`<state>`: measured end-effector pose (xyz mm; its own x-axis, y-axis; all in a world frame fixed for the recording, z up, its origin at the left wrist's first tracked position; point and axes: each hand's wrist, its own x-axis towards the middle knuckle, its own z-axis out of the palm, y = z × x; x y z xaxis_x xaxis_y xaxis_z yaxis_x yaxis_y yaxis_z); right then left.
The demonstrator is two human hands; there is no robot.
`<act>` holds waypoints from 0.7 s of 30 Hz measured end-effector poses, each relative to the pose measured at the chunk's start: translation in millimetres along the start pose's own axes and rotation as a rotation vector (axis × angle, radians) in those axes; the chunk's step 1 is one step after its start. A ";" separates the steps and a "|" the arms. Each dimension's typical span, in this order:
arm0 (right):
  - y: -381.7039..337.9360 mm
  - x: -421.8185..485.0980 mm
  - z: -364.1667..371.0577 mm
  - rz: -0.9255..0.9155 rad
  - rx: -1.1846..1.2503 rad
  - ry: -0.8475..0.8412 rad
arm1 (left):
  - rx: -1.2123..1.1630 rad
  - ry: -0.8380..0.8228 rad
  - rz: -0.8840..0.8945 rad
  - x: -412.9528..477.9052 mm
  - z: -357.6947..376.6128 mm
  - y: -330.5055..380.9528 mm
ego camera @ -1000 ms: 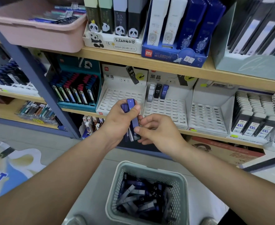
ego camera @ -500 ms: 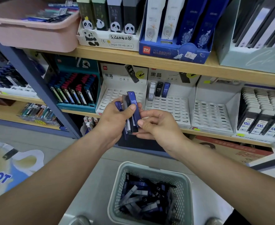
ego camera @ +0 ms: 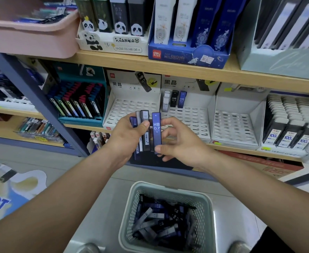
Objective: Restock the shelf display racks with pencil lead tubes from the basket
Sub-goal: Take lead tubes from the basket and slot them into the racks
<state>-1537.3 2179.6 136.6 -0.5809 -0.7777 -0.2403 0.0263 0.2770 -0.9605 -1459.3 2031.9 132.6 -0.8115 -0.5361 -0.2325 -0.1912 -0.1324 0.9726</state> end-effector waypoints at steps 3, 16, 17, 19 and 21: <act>1.2 -2.4 -11.2 0.009 -0.025 -0.042 | -0.028 -0.020 -0.018 0.7 -1.5 -0.4; 16.5 67.1 -89.1 -0.161 -0.206 0.620 | 0.022 -0.215 -0.064 -3.2 0.0 -9.6; 18.1 74.7 -94.3 -0.180 -0.288 0.655 | 0.017 -0.219 -0.065 -2.9 0.4 -10.1; 19.7 88.3 -102.0 -0.189 -0.379 0.677 | 0.006 -0.228 -0.070 -2.9 0.7 -10.3; 23.0 100.5 -106.8 -0.195 -0.408 0.663 | -0.002 -0.231 -0.075 -2.2 0.8 -10.8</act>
<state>-1682.0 2168.1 105.3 -0.9101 -0.3716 0.1832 -0.3506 0.4551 -0.8185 -1455.9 2035.2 122.6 -0.8999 -0.3199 -0.2964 -0.2545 -0.1666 0.9526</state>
